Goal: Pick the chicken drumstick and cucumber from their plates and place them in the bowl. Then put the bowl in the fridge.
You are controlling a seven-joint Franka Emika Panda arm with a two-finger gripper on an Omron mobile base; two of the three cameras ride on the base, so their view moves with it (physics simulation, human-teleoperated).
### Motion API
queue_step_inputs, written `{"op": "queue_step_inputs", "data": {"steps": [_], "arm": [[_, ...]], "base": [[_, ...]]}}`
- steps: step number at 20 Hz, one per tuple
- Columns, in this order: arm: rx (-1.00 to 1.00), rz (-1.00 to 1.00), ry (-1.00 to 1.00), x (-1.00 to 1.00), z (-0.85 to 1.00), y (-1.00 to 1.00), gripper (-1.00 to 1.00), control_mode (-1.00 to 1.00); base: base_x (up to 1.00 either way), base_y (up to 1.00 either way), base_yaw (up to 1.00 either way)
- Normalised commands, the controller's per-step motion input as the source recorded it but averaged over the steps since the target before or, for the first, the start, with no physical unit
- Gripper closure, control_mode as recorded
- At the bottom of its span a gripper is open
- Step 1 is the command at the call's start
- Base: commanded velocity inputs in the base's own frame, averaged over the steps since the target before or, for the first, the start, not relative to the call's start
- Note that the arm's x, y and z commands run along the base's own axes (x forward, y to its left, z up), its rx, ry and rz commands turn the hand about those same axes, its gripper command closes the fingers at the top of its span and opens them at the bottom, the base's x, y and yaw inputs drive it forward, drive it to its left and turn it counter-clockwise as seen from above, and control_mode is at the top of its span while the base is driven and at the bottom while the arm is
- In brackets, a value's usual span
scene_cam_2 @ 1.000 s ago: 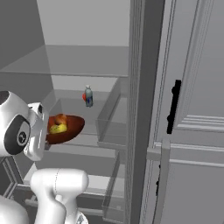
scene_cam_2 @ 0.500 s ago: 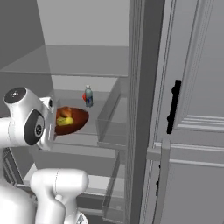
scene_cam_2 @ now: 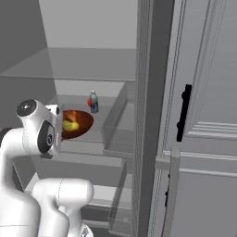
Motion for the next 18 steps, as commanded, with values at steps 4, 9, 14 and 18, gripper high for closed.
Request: {"op": "queue_step_inputs", "data": {"steps": [4, 9, 14, 18], "arm": [[0.01, 0.03, -0.08, 0.34, -0.42, 0.12, 1.0, -1.0], [0.02, 0.0, -0.01, 0.4, -0.22, 0.0, 1.0, -1.0], [0.0, 0.0, 0.0, 0.44, -0.17, 0.01, 1.0, -1.0], [0.0, 0.0, 0.0, 0.34, -0.14, 0.0, 1.0, -1.0]], "base": [[0.0, 0.0, 0.0], [0.0, 0.0, 0.0], [0.0, 0.0, 0.0], [0.0, 0.0, 0.0]]}}
